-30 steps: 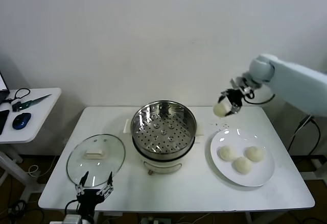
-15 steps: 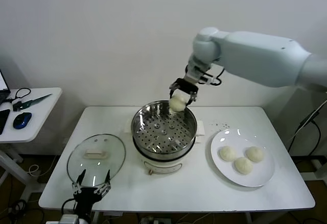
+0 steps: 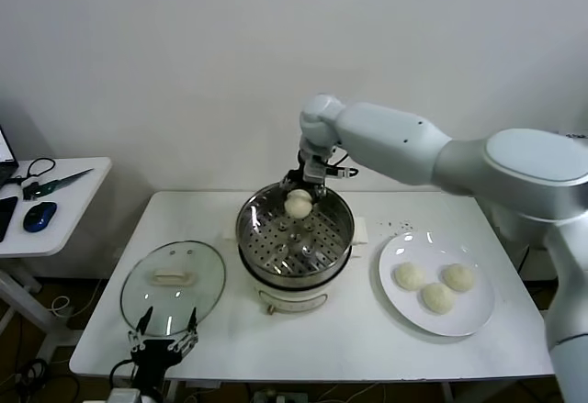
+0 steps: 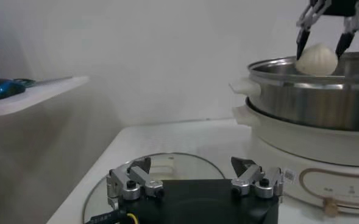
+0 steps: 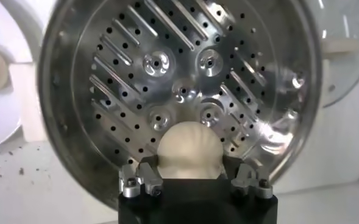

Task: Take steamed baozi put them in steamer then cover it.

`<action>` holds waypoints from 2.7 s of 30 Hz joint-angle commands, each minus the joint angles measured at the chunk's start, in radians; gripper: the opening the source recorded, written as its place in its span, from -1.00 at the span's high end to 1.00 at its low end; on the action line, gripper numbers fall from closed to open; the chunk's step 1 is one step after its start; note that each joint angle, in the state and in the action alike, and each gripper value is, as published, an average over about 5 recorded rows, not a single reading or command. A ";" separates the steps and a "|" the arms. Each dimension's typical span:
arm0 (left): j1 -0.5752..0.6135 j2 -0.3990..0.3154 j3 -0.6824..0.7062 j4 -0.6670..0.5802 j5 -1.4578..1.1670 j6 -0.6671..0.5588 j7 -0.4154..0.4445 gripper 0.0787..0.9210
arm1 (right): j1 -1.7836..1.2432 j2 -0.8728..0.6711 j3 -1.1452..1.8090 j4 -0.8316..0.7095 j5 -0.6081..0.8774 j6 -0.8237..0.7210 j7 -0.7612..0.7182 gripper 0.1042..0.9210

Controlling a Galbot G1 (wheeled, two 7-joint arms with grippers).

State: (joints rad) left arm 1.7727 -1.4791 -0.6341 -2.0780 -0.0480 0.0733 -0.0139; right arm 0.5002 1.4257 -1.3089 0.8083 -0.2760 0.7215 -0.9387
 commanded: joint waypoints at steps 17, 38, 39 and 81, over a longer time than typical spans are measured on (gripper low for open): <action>0.007 -0.004 0.001 -0.007 0.004 -0.005 -0.008 -0.77 | -0.043 0.053 0.039 -0.103 0.011 0.055 0.024 -0.74; 0.000 -0.005 0.006 -0.019 0.006 0.003 0.000 -0.77 | 0.513 -0.738 -0.624 0.568 0.937 -0.861 -0.018 -0.76; -0.002 -0.005 0.006 -0.018 0.006 0.003 0.000 -0.77 | 0.479 -0.773 -0.614 0.588 0.920 -0.898 0.003 -0.76; -0.001 -0.009 0.006 0.015 0.014 -0.012 -0.001 -0.77 | -0.217 -0.641 -0.121 0.370 0.642 -1.043 0.141 -0.47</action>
State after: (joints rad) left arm 1.7688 -1.4875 -0.6284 -2.0626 -0.0349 0.0614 -0.0151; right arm 0.3220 0.7664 -1.4526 1.2025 0.3805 -0.3090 -0.8079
